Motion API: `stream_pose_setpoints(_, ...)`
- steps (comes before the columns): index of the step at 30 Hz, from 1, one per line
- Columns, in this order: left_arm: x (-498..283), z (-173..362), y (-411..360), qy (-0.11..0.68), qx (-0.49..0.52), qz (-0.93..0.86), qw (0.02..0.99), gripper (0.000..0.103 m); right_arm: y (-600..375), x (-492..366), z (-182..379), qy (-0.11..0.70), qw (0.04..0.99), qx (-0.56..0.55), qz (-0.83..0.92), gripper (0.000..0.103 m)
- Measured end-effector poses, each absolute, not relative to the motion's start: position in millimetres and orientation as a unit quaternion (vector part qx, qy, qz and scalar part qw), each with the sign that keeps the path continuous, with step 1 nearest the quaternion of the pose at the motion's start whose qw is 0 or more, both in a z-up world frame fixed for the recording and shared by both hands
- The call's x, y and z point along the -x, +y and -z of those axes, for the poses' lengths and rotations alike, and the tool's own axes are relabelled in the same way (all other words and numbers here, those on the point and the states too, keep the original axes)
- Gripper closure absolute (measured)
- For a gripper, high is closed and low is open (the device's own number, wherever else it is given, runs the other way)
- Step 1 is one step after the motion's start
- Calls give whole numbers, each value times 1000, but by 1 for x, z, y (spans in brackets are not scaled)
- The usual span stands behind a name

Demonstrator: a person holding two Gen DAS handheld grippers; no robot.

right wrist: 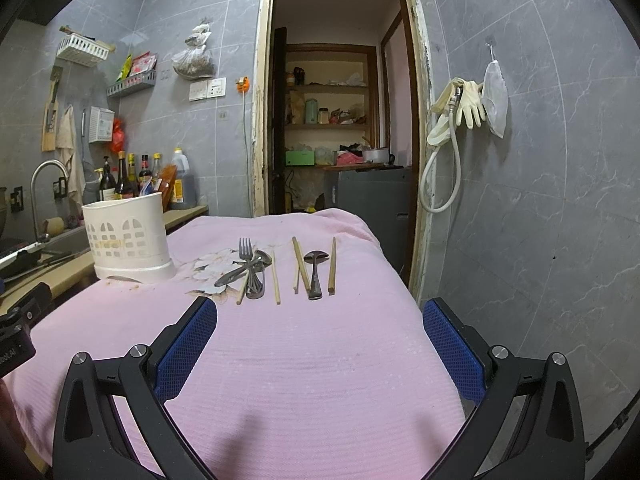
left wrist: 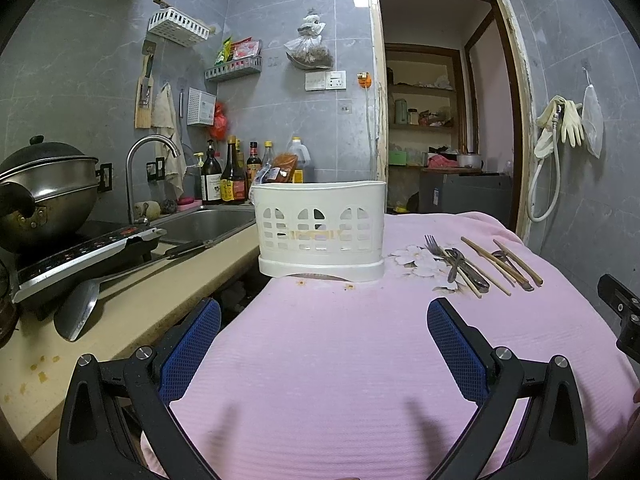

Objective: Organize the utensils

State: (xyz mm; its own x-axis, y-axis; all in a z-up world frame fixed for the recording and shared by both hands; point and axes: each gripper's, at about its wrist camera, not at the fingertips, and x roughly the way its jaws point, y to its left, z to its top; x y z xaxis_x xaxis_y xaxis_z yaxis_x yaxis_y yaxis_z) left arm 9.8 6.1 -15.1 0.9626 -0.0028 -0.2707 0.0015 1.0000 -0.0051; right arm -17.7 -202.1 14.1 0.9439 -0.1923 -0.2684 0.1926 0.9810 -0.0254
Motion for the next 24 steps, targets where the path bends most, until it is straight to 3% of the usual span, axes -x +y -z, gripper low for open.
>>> stream_pose_setpoints(24,-26,6,-4,142,-11,22,990,2,-201,15,-13,135,985,12,104,0)
